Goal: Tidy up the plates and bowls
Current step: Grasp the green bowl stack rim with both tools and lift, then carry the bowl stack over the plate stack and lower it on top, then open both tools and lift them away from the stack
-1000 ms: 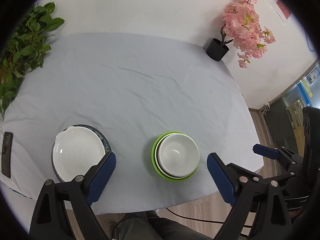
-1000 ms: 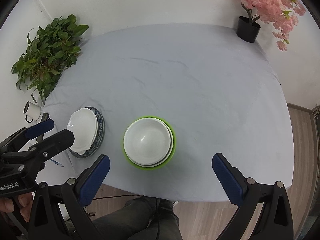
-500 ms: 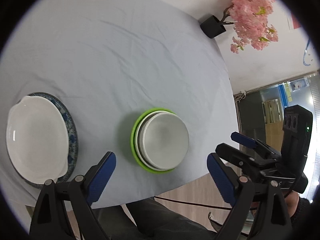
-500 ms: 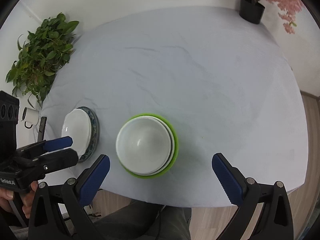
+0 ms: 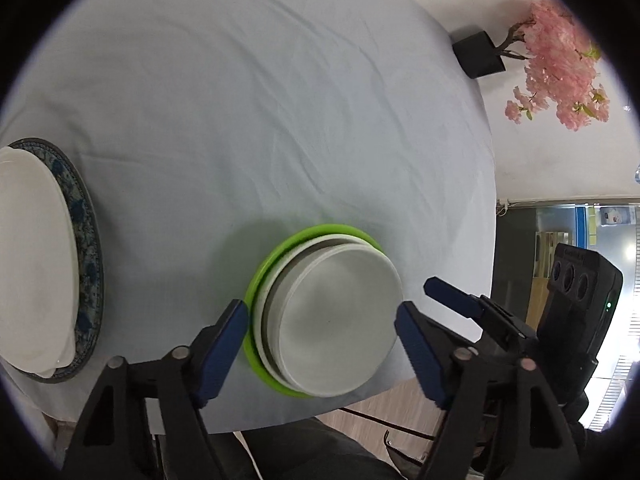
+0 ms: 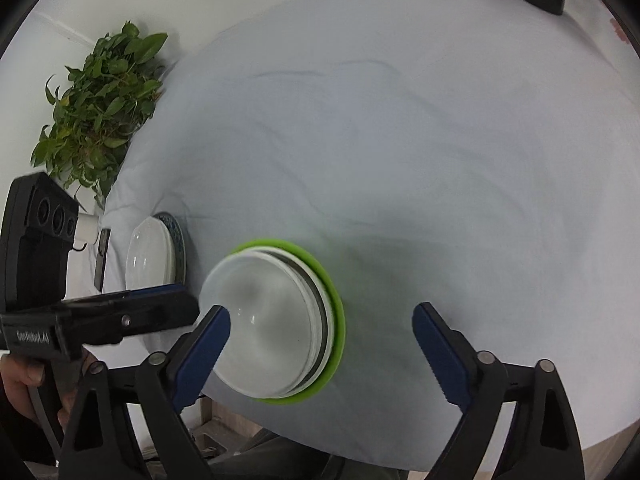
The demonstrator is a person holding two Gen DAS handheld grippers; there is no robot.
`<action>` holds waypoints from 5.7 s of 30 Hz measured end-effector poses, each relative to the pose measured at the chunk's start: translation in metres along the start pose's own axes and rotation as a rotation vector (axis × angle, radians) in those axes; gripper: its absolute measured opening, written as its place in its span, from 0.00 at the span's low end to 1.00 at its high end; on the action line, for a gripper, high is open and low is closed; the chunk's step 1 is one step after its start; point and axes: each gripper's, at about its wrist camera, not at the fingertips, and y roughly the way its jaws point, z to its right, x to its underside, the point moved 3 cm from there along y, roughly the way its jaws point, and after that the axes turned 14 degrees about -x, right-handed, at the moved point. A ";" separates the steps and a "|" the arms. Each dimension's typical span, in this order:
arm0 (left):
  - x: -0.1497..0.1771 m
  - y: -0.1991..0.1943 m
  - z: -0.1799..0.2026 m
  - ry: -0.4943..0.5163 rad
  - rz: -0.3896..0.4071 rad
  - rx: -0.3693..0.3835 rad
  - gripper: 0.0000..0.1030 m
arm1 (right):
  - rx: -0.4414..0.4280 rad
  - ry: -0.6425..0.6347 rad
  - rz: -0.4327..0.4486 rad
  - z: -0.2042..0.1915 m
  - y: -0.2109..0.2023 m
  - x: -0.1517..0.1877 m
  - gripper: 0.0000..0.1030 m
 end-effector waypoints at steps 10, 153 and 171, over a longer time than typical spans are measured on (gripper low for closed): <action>-0.001 0.000 -0.007 -0.031 0.013 -0.025 0.55 | -0.034 0.010 -0.049 0.009 0.025 0.016 0.51; -0.001 -0.165 -0.260 -0.003 0.340 -0.283 0.62 | 0.151 0.055 0.042 -0.281 0.149 -0.017 0.93; 0.068 -0.238 -0.194 0.051 0.511 -0.404 0.79 | 0.182 -0.201 0.054 -0.369 0.064 0.038 1.00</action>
